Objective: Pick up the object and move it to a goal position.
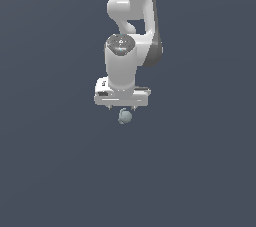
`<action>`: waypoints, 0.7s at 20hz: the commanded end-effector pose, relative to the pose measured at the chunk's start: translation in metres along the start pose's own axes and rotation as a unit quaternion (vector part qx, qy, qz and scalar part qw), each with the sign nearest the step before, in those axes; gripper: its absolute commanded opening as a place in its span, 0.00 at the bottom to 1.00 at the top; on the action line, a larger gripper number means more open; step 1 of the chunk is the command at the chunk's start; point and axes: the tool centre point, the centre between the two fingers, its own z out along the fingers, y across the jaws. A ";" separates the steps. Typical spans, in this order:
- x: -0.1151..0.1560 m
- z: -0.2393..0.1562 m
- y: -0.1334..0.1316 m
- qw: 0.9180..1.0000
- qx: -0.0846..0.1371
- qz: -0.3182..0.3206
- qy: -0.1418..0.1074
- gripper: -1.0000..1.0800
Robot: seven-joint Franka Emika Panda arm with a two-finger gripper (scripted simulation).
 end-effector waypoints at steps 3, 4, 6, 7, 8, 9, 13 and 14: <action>0.001 -0.001 0.000 1.000 0.001 0.000 0.000 0.96; 0.001 -0.003 0.000 1.000 0.002 0.000 0.001 0.96; 0.003 -0.008 0.001 1.000 0.005 -0.001 0.003 0.96; 0.004 -0.010 0.001 1.000 0.006 -0.002 0.004 0.96; 0.005 -0.012 0.002 1.000 0.007 -0.003 0.004 0.96; 0.005 -0.014 0.002 1.000 0.007 -0.003 0.004 0.96; 0.005 -0.013 0.002 1.000 0.007 -0.003 0.004 0.96; 0.005 -0.012 0.001 1.000 0.007 -0.002 0.004 0.96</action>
